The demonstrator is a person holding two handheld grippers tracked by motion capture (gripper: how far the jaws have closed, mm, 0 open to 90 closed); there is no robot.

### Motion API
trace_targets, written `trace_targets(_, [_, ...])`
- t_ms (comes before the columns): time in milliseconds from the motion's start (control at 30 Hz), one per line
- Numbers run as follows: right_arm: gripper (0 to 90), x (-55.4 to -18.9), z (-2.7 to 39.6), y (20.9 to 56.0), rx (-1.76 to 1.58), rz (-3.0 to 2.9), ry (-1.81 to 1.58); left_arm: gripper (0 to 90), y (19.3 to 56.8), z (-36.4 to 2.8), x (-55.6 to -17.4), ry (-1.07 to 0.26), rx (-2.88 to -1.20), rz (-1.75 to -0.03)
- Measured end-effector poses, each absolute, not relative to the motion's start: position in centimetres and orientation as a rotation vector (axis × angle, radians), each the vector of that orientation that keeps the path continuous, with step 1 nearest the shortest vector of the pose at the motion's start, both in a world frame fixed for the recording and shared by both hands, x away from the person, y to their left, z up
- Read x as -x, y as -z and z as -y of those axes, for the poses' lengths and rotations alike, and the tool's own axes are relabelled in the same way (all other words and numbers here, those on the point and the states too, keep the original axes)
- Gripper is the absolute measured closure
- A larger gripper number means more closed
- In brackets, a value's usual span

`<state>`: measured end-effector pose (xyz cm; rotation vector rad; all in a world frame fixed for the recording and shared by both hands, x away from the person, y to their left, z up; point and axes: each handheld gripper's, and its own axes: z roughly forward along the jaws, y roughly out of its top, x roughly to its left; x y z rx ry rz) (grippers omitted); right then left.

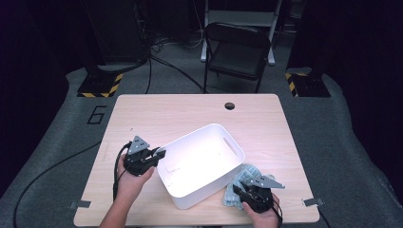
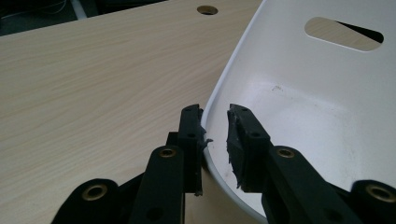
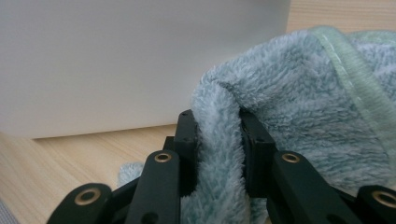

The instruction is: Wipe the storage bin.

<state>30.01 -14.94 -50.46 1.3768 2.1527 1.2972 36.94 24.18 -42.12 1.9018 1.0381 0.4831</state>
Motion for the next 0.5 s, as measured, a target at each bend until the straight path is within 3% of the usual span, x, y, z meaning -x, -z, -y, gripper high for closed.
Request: trace_targets(500, [72.0, -29.4, 15.6, 47.3, -1.273, -2.071, -1.334, 77.9, 42.1, -24.0, -36.6, -0.485, -1.896, -1.043])
